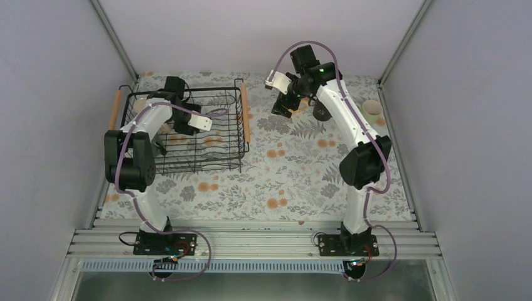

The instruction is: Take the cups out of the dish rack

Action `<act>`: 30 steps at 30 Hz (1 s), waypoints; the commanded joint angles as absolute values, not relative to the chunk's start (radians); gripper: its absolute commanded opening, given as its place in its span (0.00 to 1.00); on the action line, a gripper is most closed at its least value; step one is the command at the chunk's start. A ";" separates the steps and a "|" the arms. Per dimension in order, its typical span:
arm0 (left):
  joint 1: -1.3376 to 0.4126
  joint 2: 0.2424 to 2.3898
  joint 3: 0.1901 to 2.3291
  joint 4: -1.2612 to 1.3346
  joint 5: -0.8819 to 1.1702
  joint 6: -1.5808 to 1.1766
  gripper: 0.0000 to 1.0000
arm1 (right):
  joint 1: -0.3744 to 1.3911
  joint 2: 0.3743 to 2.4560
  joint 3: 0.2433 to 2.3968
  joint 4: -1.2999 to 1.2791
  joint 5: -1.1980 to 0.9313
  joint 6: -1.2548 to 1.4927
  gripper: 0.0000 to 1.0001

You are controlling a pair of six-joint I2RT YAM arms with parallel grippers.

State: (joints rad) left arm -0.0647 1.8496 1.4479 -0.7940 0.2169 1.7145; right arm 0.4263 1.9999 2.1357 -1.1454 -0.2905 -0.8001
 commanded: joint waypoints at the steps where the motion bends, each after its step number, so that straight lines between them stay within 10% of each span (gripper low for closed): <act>1: -0.078 1.886 1.433 -0.756 0.178 1.725 0.69 | 0.435 2.015 2.134 -1.133 -0.296 -0.810 0.99; 11: -0.108 1.917 1.362 -0.706 0.066 1.738 0.46 | 0.436 2.023 2.126 -1.129 -0.289 -0.810 0.98; 30: -0.154 1.765 1.299 -0.732 0.000 1.820 0.46 | 0.436 1.995 2.062 -1.121 -0.300 -0.803 0.98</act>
State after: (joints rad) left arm -0.1490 1.8252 1.3075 -0.7094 0.0181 1.7634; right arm 0.4263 2.0041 2.0789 -1.1374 -0.2863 -0.7998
